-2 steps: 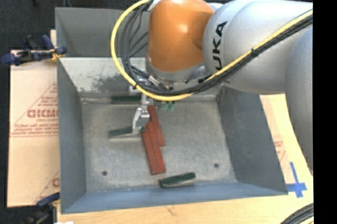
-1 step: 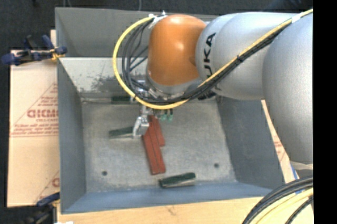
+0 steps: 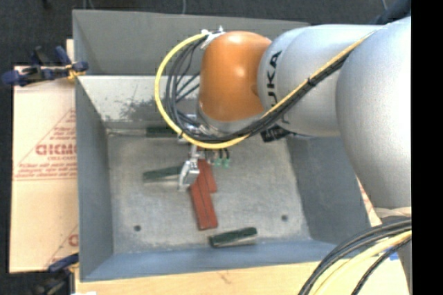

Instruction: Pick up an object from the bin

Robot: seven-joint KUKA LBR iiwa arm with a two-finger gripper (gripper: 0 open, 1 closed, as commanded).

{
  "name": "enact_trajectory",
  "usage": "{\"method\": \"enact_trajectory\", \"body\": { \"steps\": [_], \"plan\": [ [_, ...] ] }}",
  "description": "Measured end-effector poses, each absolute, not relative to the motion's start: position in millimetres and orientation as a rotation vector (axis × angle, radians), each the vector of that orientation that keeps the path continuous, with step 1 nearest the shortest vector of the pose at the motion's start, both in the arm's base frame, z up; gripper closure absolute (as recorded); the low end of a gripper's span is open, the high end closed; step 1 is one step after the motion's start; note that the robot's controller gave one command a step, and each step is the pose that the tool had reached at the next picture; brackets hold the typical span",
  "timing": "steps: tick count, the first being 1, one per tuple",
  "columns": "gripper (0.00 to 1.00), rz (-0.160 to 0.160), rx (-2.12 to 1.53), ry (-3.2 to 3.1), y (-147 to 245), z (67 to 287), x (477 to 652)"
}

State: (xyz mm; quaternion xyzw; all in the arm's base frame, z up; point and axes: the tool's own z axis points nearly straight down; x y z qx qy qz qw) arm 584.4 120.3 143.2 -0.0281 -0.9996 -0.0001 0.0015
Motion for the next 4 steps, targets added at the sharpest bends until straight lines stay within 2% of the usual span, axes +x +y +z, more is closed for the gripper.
{"method": "enact_trajectory", "body": {
  "steps": [1,2,3,4],
  "plan": [
    [0.00,0.000,-0.047,-3.147,112,131,594.0],
    [0.00,-0.003,-0.130,-3.145,104,76,598.5],
    [1.00,-0.005,-0.135,-3.146,105,84,598.2],
    [1.00,-0.005,-0.135,-3.146,105,84,598.2]
  ]
}}
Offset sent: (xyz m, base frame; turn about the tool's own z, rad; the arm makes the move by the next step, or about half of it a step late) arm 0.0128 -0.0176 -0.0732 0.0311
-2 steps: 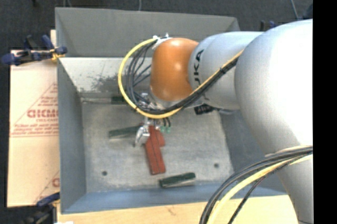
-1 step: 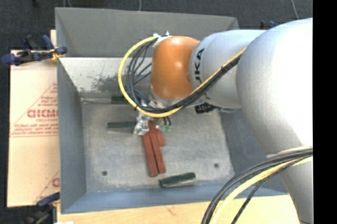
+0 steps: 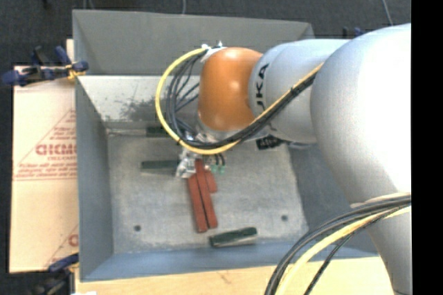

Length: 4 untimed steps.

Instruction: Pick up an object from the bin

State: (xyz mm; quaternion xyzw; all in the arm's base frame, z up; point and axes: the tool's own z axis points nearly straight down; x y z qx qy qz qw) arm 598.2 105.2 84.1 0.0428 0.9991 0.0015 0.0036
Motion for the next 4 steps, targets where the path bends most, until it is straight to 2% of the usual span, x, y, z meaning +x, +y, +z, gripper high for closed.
{"method": "enact_trajectory", "body": {
  "steps": [1,3,4],
  "plan": [
    [1.00,0.002,0.135,3.139,105,89,596.3],
    [1.00,0.002,0.136,3.137,105,125,597.0],
    [1.00,0.002,0.136,3.136,104,135,597.2]
  ]
}}
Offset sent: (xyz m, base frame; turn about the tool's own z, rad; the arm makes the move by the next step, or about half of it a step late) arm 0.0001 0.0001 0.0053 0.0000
